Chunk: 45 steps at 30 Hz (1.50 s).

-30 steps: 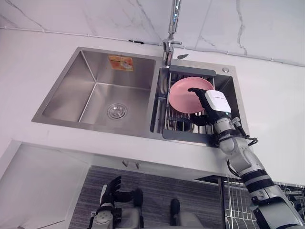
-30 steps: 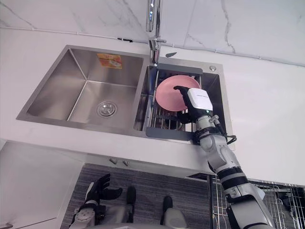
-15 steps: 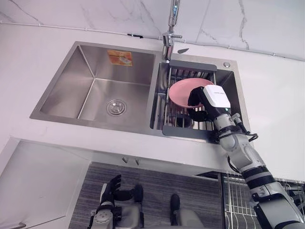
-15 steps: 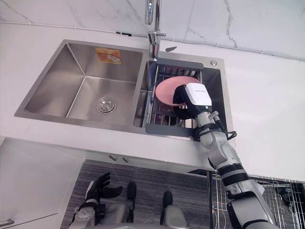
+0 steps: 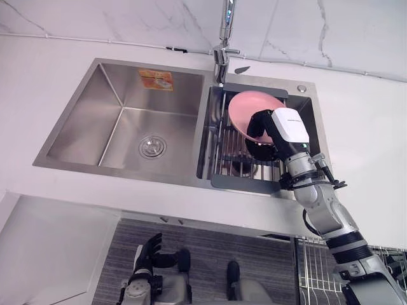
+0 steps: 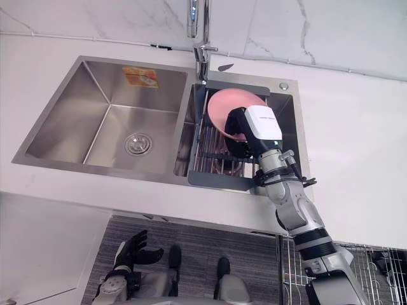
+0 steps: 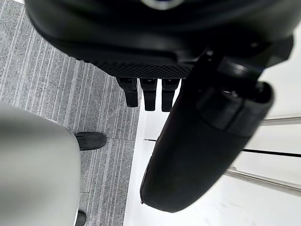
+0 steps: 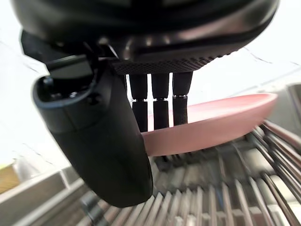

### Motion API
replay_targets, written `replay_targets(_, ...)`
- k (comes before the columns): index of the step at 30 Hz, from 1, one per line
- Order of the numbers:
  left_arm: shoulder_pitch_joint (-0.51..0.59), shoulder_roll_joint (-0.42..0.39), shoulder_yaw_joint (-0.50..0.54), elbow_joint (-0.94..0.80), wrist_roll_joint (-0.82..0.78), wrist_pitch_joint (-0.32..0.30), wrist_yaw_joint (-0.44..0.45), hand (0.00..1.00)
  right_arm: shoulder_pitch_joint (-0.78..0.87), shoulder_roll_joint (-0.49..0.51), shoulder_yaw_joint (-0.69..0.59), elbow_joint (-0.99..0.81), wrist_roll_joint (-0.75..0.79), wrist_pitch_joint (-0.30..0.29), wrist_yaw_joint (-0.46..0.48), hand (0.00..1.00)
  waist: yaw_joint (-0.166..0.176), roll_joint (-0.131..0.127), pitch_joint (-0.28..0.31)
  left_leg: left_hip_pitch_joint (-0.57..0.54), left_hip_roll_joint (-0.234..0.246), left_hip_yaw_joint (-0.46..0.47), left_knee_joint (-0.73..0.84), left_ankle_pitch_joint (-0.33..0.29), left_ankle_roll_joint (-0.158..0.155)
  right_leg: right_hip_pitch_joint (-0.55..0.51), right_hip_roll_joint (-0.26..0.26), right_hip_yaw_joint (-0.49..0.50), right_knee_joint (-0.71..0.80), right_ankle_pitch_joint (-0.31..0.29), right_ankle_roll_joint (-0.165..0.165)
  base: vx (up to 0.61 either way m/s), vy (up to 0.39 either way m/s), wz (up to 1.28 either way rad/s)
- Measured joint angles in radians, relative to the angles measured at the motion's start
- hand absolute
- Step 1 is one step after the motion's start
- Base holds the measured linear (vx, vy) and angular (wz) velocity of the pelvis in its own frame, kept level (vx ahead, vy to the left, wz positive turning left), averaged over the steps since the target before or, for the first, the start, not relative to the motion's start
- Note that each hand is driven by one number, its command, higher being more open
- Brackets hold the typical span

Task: Walk over to the sink, pick up the cup, carry it to the dishwasher, place the cup inside the dishwasher, then close the dishwasher door

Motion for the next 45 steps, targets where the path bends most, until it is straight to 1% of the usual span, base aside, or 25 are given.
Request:
replay_targets(2,0.0,0.0,0.004,0.004,0.005,0.0,-0.008,0.9,0.0,-0.034,0.0,-0.054,0.0,-0.019,0.0,0.3,-0.004,0.0,-0.002,0.008,0.002,0.007,0.0,-0.004,0.001,0.006,0.002,0.006,-0.005,0.001,-0.001,0.0,-0.011,-0.1)
replay_targets(5,0.0,0.001,0.005,0.005,0.008,0.001,-0.01,0.9,0.0,-0.058,0.0,-0.089,0.0,-0.035,0.0,0.3,-0.01,-0.001,-0.003,0.011,0.004,0.008,0.0,-0.004,0.001,0.009,0.004,0.007,-0.006,0.002,-0.002,0.0,-0.003,-0.02)
replay_targets(11,0.0,0.001,0.005,0.024,0.009,0.003,-0.01,0.9,0.067,-0.058,-0.025,-0.136,0.0,-0.044,0.0,0.3,-0.016,-0.002,-0.031,0.019,0.005,0.009,-0.001,-0.004,0.001,0.021,0.005,0.007,-0.014,0.002,-0.003,0.0,0.0,0.0)
replay_targets(15,0.003,0.001,0.006,0.049,0.019,0.004,-0.01,0.9,0.156,-0.054,-0.083,-0.201,0.0,-0.051,-0.001,0.3,-0.027,-0.003,-0.059,0.027,0.005,0.015,-0.001,-0.004,0.001,0.027,0.005,0.013,-0.018,0.004,-0.003,-0.02,-0.007,-0.04)
replay_targets(18,0.003,0.001,0.01,0.053,0.019,0.004,-0.01,0.9,0.215,-0.029,-0.142,-0.26,0.0,-0.053,-0.005,0.3,-0.031,-0.004,-0.061,0.038,0.007,0.023,-0.005,-0.004,0.001,0.036,0.006,0.021,-0.023,0.003,-0.004,-0.05,-0.008,-0.1)
replay_targets(22,0.01,0.001,0.015,0.072,0.02,0.01,-0.01,0.9,0.299,0.034,-0.208,-0.318,0.0,-0.053,-0.027,0.3,-0.043,-0.005,-0.089,0.047,0.009,0.032,-0.006,-0.005,0.0,0.038,0.008,0.025,-0.026,0.004,-0.004,-0.04,-0.009,-0.07)
replay_targets(25,0.013,0.002,0.015,0.083,0.043,0.012,-0.01,0.9,0.345,0.068,-0.233,-0.352,0.0,-0.053,-0.041,0.3,-0.053,-0.006,-0.11,0.05,0.01,0.033,-0.006,-0.005,0.0,0.041,0.008,0.026,-0.026,0.003,-0.004,-0.01,-0.003,-0.01)
replay_targets(28,0.015,0.002,0.014,0.086,0.058,0.013,-0.01,0.9,0.388,0.109,-0.256,-0.385,0.0,-0.053,-0.05,0.3,-0.057,-0.01,-0.119,0.06,0.01,0.036,-0.006,-0.005,0.0,0.05,0.009,0.029,-0.026,0.003,-0.004,-0.02,-0.006,-0.03)
replay_targets(31,0.015,0.002,0.014,0.088,0.058,0.013,-0.01,0.9,0.412,0.133,-0.267,-0.401,0.0,-0.053,-0.062,0.3,-0.06,-0.012,-0.121,0.061,0.012,0.036,-0.006,-0.013,-0.011,0.051,0.01,0.029,-0.025,0.003,-0.005,-0.02,-0.003,0.01)
replay_targets(32,0.016,0.002,0.012,0.088,0.058,0.013,-0.009,0.9,0.438,0.151,-0.274,-0.421,0.0,-0.054,-0.067,0.3,-0.06,-0.012,-0.127,0.051,0.013,0.033,-0.005,-0.014,-0.012,0.044,0.011,0.027,-0.024,0.002,-0.007,-0.03,-0.005,0.06)
replay_targets(35,0.016,0.003,0.005,0.089,0.058,0.013,-0.01,0.9,0.469,0.157,-0.283,-0.447,0.0,-0.056,-0.078,0.3,-0.061,-0.011,-0.133,0.027,0.013,0.026,0.012,-0.013,-0.012,0.032,0.011,0.022,-0.022,0.004,-0.009,0.01,-0.01,0.12)
replay_targets(36,0.009,0.004,0.003,0.09,0.058,0.014,-0.01,0.9,0.479,0.166,-0.295,-0.456,0.0,-0.058,-0.082,0.3,-0.064,-0.013,-0.131,-0.02,0.014,0.015,0.076,-0.027,-0.005,0.016,0.01,0.012,-0.014,0.008,-0.011,-0.01,-0.013,0.19)
replay_targets(38,0.001,0.003,-0.003,0.09,0.057,0.014,-0.009,0.9,0.479,0.182,-0.306,-0.457,0.0,-0.057,-0.085,0.3,-0.065,-0.009,-0.126,-0.07,0.022,0.001,0.183,-0.078,-0.008,0.005,0.015,0.009,0.003,0.01,-0.014,-0.04,-0.017,0.1)
replay_targets(40,-0.004,0.001,-0.006,0.08,0.056,0.011,-0.008,0.9,0.47,0.185,-0.308,-0.457,0.0,-0.056,-0.09,0.3,-0.061,-0.002,-0.112,-0.108,0.033,-0.043,0.312,-0.156,-0.026,-0.002,0.032,0.032,0.029,0.001,-0.02,-0.06,-0.004,-0.26)
replay_targets(41,-0.005,0.001,-0.007,0.078,0.057,0.009,-0.008,0.9,0.465,0.185,-0.308,-0.457,-0.001,-0.056,-0.091,0.3,-0.061,-0.003,-0.111,-0.114,0.033,-0.044,0.329,-0.173,-0.032,-0.008,0.035,0.044,0.032,-0.009,-0.02,-0.06,0.026,-0.55)
replay_targets(42,-0.006,0.001,-0.008,0.078,0.057,0.009,-0.008,0.9,0.463,0.187,-0.311,-0.457,-0.001,-0.056,-0.099,0.3,-0.065,-0.002,-0.111,-0.128,0.034,-0.043,0.351,-0.19,-0.03,-0.024,0.04,0.067,0.038,-0.013,-0.022,-0.06,0.054,-0.54)
replay_targets(44,-0.004,0.002,-0.005,0.08,0.056,0.009,-0.008,0.9,0.469,0.193,-0.318,-0.457,-0.001,-0.055,-0.105,0.3,-0.08,-0.002,-0.108,-0.14,0.03,-0.03,0.361,-0.2,-0.024,-0.044,0.039,0.099,0.039,-0.017,-0.019,-0.06,0.084,-0.55)
replay_targets(45,-0.004,0.002,-0.005,0.079,0.056,0.009,-0.008,0.9,0.475,0.205,-0.329,-0.457,-0.002,-0.053,-0.107,0.3,-0.084,-0.001,-0.105,-0.15,0.028,-0.013,0.377,-0.209,-0.019,-0.067,0.039,0.132,0.049,-0.012,-0.012,-0.03,0.114,-0.72)
